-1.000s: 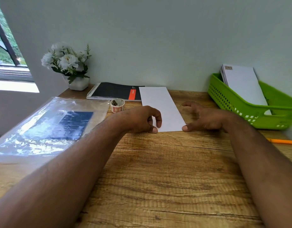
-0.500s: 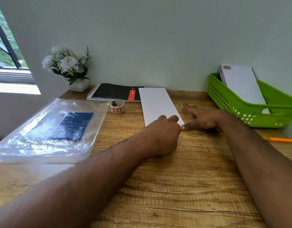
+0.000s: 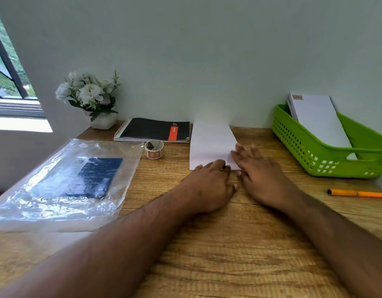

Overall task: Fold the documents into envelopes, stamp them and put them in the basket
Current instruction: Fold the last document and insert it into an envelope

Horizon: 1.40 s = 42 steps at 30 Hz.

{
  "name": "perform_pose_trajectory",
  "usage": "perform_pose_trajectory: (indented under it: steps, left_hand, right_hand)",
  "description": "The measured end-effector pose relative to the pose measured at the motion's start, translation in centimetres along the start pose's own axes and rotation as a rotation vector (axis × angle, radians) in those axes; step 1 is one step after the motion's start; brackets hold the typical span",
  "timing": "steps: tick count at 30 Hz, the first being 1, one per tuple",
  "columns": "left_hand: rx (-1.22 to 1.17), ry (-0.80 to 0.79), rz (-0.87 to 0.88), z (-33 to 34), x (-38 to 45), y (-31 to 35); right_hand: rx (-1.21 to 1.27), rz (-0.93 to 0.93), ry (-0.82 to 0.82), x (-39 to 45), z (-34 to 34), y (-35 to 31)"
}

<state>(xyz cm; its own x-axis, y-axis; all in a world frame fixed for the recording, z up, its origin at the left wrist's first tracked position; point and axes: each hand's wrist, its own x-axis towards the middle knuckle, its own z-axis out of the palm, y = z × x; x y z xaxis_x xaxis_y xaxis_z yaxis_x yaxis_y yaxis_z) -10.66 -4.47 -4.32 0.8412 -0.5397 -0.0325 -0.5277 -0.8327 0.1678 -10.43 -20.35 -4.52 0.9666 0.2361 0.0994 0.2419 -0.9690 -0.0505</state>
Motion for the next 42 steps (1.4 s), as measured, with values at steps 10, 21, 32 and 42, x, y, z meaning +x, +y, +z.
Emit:
perform_pose_trajectory:
  steps: [10,21,32,42]
  left_hand:
    - [-0.042,-0.036,-0.008,0.3,0.0,0.6]
    - [-0.058,-0.058,-0.097,-0.4,-1.1,2.0]
    - [0.147,-0.157,-0.219,-0.6,-1.4,3.5]
    - [0.377,-0.214,-0.315,-2.2,-2.0,2.0]
  right_hand:
    - [-0.134,-0.006,-0.163,-0.7,-0.8,-0.6]
    - [-0.071,0.008,-0.368,-1.3,-2.1,-1.4]
    - [-0.263,0.008,-0.348,-2.1,-2.7,-2.3]
    - [-0.364,-0.045,-0.363,-1.6,-2.7,-2.3]
